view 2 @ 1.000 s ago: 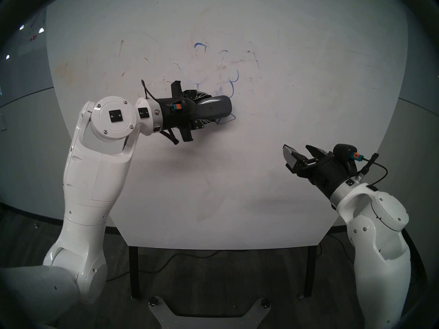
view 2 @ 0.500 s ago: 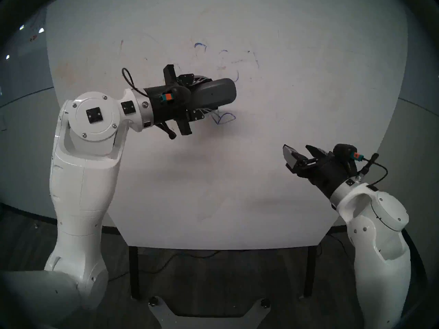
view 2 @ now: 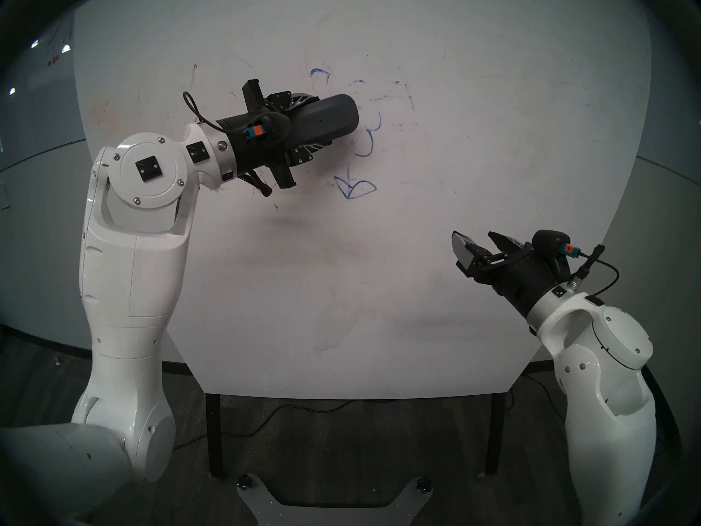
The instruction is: Erase all marks on the whiteboard with the eraser
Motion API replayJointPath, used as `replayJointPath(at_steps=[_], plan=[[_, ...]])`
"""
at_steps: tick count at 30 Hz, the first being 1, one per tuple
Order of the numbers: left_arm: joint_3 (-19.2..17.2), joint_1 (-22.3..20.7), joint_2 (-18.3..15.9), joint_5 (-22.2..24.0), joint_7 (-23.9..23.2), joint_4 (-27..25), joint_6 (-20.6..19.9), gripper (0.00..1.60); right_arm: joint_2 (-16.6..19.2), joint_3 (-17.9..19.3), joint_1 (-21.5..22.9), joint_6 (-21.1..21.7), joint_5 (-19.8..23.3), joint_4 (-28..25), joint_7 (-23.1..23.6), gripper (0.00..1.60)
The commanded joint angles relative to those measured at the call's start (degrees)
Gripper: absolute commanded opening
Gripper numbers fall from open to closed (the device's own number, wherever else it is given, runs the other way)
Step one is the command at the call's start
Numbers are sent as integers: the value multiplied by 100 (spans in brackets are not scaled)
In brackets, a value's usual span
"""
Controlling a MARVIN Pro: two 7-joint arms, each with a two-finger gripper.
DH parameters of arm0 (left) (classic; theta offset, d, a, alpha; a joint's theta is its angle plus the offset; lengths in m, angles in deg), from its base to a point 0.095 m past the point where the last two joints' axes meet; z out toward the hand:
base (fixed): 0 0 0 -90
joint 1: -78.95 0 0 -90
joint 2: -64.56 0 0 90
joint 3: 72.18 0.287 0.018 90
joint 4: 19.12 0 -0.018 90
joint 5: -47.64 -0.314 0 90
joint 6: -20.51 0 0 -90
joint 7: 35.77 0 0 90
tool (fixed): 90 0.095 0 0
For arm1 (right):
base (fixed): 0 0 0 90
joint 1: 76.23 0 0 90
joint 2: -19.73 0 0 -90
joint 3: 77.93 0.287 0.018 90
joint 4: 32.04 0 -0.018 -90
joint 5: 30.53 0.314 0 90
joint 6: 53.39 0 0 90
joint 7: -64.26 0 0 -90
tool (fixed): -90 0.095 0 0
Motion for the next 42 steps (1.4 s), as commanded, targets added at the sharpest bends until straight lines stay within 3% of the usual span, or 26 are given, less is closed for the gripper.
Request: replayJointPath(at_steps=[1, 18, 28, 42], plan=[[-132, -618, 244, 208, 312, 226, 275, 0, 13, -1, 25, -9, 0, -101, 10, 160], [-243, -1239, 310, 421, 396, 666, 664, 0, 12, 0, 23, -6, -1, -106, 8, 160], [-389, -1427, 427, 626, 140, 955, 187, 0, 12, 1, 22, -4, -2, -109, 6, 160], [-471, -1293, 510, 764, -182, 826, -305, 0, 11, 1, 21, -2, -2, -112, 4, 160]])
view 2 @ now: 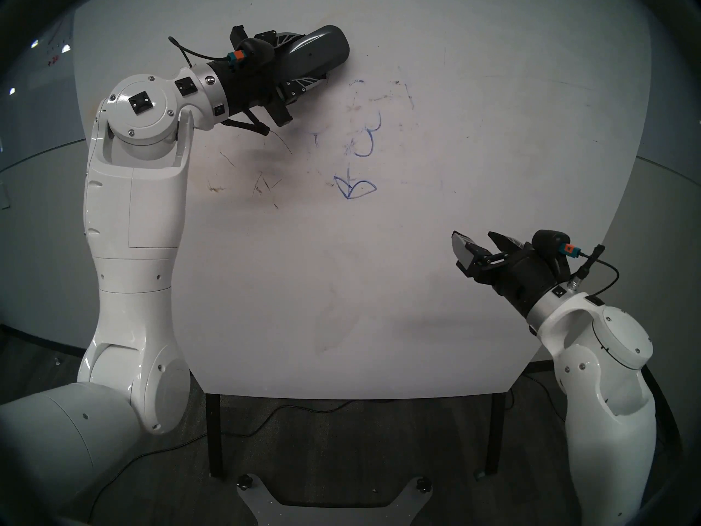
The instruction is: Erase all marks on the whiteboard with the eraser
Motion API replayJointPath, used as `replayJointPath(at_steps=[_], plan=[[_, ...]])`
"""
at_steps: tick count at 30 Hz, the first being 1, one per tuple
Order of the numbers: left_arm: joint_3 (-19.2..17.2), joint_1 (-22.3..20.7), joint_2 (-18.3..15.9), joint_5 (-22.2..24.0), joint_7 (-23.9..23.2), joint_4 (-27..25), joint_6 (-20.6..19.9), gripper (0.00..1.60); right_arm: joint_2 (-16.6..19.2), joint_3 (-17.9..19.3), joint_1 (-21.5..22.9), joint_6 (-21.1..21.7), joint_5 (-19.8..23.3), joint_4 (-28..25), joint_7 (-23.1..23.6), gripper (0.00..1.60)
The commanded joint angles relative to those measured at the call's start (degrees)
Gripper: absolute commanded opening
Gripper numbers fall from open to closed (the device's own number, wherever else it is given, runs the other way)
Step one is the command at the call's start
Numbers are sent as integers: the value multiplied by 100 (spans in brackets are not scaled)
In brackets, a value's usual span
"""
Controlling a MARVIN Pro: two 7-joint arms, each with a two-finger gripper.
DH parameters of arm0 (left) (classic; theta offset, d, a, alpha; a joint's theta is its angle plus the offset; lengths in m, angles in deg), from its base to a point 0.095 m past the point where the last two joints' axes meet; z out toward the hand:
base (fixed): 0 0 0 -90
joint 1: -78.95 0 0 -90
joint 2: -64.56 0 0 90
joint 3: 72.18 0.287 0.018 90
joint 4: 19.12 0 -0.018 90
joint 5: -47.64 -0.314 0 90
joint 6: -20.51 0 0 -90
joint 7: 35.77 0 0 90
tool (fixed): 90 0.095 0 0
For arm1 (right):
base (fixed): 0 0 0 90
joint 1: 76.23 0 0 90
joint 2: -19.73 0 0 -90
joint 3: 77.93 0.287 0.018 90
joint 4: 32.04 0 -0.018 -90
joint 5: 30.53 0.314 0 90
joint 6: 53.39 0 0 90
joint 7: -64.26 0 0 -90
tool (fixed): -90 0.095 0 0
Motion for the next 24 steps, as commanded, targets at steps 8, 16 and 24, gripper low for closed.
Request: replayJointPath(at_steps=[8, 16, 24], plan=[[-61, -31, 99, -5, -80, -140, -370, 0, 11, 2, 20, -2, -2, -111, 3, 160], [-91, 124, 73, 5, -100, -191, -392, 0, 11, 2, 20, -2, -2, -111, 3, 160], [-119, 356, 81, 44, -126, -280, -455, 0, 11, 2, 21, -2, -2, -111, 3, 160]])
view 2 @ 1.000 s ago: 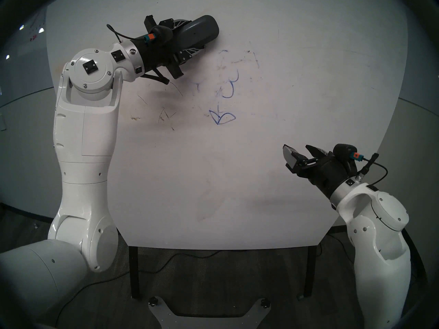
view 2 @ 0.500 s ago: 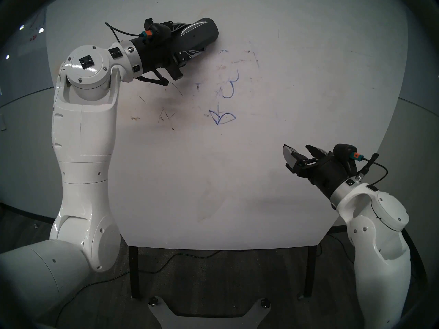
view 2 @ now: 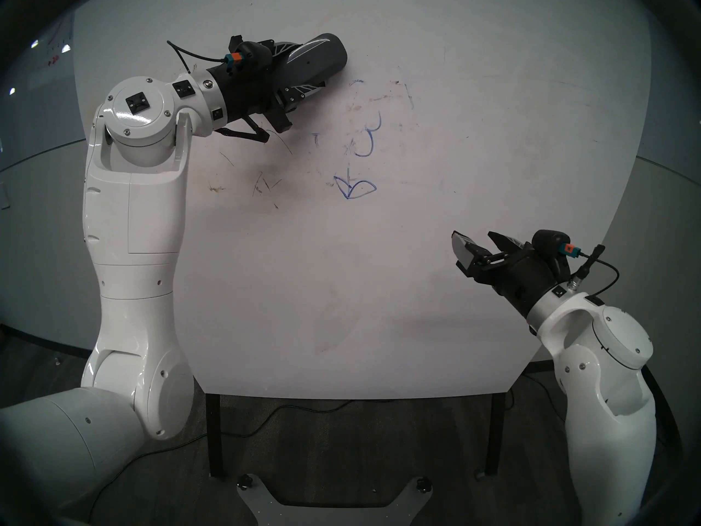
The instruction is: Erase all marks on the whiteboard with the eraser
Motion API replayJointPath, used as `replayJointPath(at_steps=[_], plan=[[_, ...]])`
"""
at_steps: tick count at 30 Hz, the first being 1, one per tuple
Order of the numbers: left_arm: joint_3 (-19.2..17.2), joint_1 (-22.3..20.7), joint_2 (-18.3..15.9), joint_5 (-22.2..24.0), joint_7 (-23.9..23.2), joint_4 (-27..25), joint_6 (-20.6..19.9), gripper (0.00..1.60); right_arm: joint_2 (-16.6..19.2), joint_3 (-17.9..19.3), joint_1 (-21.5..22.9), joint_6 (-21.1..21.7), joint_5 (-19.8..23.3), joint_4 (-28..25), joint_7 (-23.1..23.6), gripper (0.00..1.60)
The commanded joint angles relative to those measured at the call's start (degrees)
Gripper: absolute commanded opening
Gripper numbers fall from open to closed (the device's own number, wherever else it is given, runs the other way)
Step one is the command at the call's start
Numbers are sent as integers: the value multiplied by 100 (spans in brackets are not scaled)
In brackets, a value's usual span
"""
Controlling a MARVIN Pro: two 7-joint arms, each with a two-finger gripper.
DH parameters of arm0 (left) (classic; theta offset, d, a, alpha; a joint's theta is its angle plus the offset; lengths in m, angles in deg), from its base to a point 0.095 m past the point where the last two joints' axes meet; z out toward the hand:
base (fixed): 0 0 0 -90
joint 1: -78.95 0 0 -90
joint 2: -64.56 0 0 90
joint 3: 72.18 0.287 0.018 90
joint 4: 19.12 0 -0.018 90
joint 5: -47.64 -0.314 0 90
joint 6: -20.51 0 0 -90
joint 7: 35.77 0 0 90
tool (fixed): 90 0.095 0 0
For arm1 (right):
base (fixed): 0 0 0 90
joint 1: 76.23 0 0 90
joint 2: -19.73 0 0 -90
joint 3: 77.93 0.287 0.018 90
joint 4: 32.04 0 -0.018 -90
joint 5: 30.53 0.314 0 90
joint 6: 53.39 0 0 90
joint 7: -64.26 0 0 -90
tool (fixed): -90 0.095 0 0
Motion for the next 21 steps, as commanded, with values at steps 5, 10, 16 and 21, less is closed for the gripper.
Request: replayJointPath(at_steps=[5, 10, 16, 21], plan=[[-33, 226, 11, 26, 13, -142, -45, 0, 11, 2, 21, -3, -2, -108, 3, 160], [-26, 279, 22, 44, 22, -126, -31, 0, 11, 2, 21, -3, -2, -108, 3, 160], [17, 349, 53, 48, 41, -97, -29, 0, 11, 2, 21, -3, -2, -108, 3, 160], [30, 473, 55, 62, 49, -143, -56, 0, 10, 2, 21, -3, -2, -108, 3, 160]])
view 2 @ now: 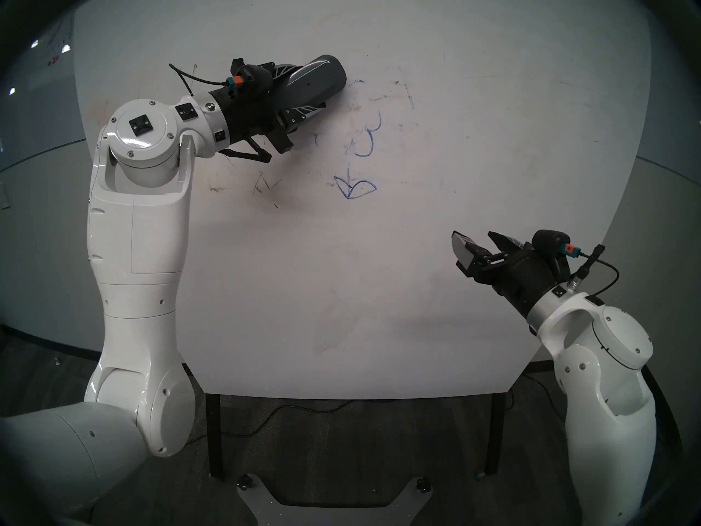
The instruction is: Erase all marks on the whiteboard with the eraser
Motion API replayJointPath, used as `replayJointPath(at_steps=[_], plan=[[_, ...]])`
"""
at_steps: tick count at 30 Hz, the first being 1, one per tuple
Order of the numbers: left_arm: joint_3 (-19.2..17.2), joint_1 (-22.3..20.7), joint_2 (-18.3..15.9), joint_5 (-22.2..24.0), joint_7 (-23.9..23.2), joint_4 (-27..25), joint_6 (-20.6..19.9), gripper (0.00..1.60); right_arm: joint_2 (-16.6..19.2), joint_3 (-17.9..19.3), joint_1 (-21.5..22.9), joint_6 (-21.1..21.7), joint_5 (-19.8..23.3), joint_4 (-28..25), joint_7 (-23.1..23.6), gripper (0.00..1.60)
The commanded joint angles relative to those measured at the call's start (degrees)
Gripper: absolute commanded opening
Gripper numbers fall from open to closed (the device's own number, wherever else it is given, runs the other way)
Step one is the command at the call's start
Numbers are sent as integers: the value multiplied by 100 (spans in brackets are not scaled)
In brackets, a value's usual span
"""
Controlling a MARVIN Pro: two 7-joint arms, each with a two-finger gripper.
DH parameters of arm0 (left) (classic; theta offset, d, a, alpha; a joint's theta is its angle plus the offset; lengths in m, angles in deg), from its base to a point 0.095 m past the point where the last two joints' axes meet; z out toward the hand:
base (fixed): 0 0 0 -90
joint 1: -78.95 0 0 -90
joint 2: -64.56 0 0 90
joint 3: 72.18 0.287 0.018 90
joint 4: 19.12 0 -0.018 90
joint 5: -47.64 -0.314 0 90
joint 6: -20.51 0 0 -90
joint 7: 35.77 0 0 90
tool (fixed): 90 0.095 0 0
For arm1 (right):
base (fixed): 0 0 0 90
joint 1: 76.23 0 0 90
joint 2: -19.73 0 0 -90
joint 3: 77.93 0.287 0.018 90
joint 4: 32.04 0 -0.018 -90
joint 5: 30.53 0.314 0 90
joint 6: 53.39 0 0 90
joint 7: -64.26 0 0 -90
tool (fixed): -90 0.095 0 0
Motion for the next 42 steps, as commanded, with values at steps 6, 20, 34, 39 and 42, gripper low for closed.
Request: replayJointPath(at_steps=[6, 20, 34, 39, 42], plan=[[-8, 264, -17, 2, 8, -134, -49, 0, 11, 2, 21, -3, -1, -107, 4, 160], [-122, 238, 26, 53, 156, -146, 61, 0, 11, 1, 22, -5, -1, -105, 5, 160], [-146, -340, 127, 55, 232, 95, 104, 0, 11, 1, 23, -7, -1, -101, 8, 160], [-180, -510, 102, 5, 245, 260, 92, 0, 11, 1, 23, -7, -1, -102, 8, 160], [-224, -593, 143, 33, 189, 339, -76, 0, 11, 1, 23, -7, -1, -102, 8, 160]])
